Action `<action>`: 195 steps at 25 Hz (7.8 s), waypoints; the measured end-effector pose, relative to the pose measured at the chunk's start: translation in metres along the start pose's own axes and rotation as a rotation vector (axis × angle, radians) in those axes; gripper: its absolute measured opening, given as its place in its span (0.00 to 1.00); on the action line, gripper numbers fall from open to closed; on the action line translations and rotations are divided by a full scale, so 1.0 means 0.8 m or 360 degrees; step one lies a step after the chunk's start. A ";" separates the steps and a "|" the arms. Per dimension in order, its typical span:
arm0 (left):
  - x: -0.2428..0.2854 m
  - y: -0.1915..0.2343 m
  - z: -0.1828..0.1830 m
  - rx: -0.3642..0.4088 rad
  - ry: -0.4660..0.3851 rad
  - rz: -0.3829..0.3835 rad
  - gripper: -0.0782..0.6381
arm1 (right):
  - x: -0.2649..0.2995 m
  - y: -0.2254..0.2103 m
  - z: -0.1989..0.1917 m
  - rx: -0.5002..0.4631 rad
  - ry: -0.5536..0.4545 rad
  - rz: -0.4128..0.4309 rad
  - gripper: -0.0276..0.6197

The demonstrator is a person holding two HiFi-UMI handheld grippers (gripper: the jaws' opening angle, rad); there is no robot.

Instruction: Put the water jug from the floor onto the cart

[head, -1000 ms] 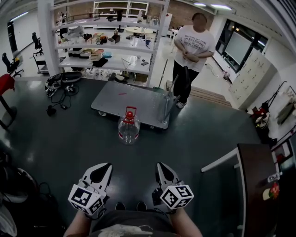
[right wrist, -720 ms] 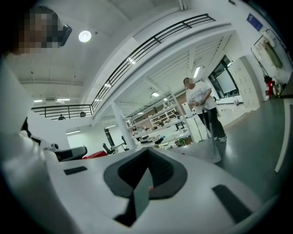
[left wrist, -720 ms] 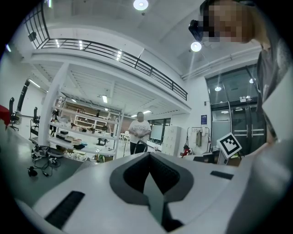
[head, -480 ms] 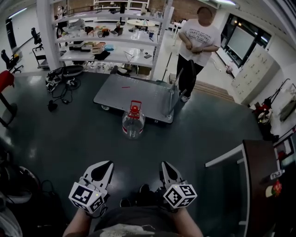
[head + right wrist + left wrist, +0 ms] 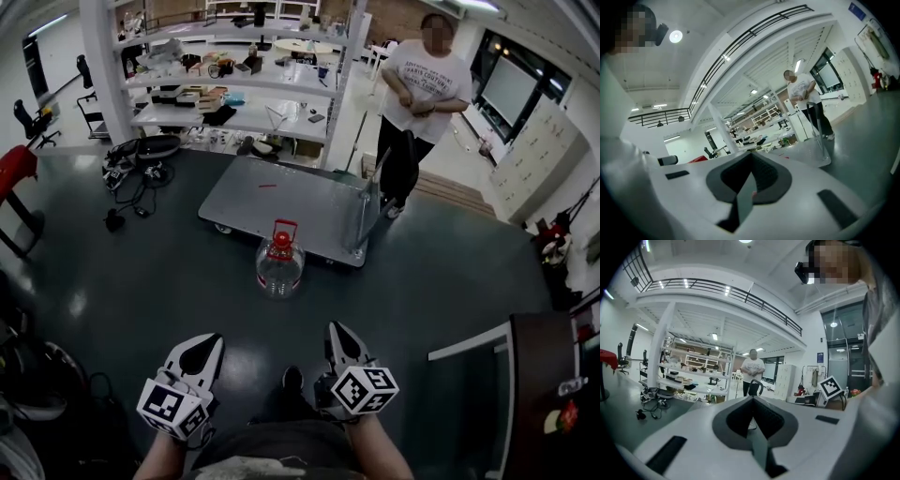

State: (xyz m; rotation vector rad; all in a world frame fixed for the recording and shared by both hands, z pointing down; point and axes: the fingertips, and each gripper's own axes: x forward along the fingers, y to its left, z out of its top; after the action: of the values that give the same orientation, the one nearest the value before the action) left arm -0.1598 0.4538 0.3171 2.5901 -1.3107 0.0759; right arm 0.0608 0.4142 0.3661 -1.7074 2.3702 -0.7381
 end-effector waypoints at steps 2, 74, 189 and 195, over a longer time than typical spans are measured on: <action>0.036 0.007 0.011 0.0014 0.0003 0.0007 0.12 | 0.030 -0.020 0.015 -0.0001 0.0018 0.0014 0.03; 0.700 0.408 -0.060 -0.0259 0.0545 0.0032 0.12 | 0.753 -0.341 -0.116 -0.0860 0.1235 0.0153 0.18; 1.073 0.611 0.033 -0.0225 0.0645 -0.0225 0.12 | 1.059 -0.467 0.107 -0.0338 0.1072 0.0058 0.03; 1.100 0.604 0.044 -0.0184 0.0663 -0.0336 0.12 | 1.067 -0.432 0.091 -0.0249 0.1088 0.0112 0.03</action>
State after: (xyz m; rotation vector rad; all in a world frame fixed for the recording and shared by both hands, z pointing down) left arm -0.0234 -0.5233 0.5075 2.4223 -0.8658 0.4596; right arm 0.0840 -0.4767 0.6102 -1.5909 2.9689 -1.3292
